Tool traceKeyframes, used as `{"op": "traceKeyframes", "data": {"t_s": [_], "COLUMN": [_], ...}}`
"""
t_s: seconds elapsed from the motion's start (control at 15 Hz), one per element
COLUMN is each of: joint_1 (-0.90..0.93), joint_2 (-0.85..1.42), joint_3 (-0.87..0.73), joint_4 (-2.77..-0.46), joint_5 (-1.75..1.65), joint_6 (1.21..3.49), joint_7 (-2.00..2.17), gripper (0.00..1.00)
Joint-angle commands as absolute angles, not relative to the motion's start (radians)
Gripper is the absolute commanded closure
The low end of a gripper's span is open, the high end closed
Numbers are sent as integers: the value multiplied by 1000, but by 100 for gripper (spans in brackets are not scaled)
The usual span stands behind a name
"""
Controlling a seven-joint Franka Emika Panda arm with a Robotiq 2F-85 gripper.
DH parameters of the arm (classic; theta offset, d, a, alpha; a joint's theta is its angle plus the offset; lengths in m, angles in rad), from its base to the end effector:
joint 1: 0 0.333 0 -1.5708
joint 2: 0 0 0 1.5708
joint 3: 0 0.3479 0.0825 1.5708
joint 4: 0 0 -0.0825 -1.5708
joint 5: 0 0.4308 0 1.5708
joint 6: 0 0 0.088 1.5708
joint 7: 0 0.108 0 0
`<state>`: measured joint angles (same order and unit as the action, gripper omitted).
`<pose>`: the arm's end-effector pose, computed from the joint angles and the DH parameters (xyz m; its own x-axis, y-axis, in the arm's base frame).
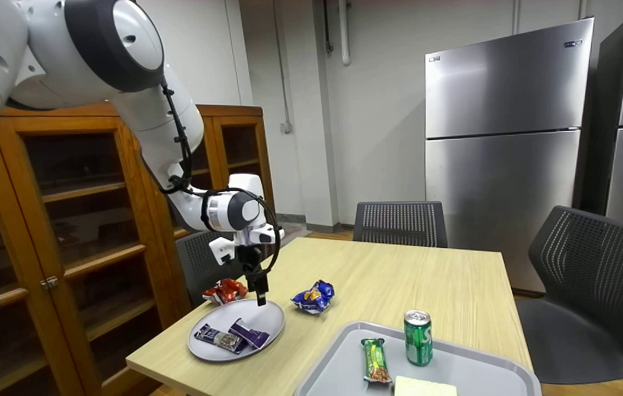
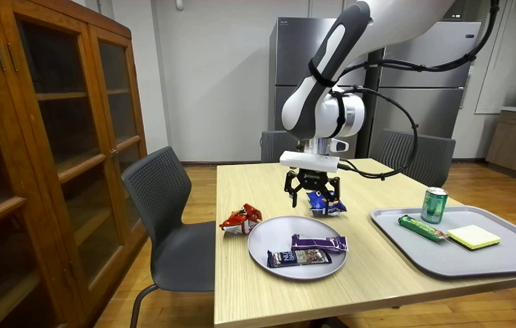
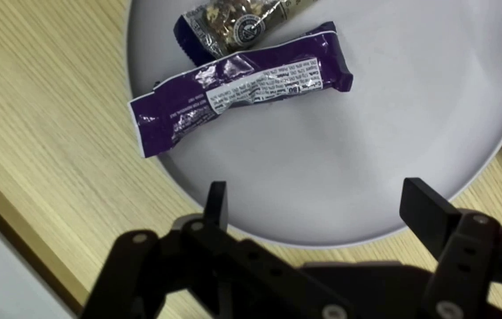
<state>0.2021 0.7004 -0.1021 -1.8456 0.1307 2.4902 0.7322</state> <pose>0.6762 0.0698 0.1250 0.7534 -0.6562 -0.0427 -0.6557 -0.7545 0.0275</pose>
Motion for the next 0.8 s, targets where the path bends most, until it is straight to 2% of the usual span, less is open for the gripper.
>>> {"op": "traceKeyframes", "data": {"t_s": [0.0,0.07,0.13,0.73], "joint_1": [259,260,229,228], "joint_2": [629,623,681,685], "joint_3": [-145,-142,-119,-119], "joint_4": [-1964,-1982,-1905,-1910], "joint_5": [94,93,107,108], "joint_6": [2576,2593,2557,2562], "joint_7": [831,829,791,792], "gripper": [0,0,0,0]}}
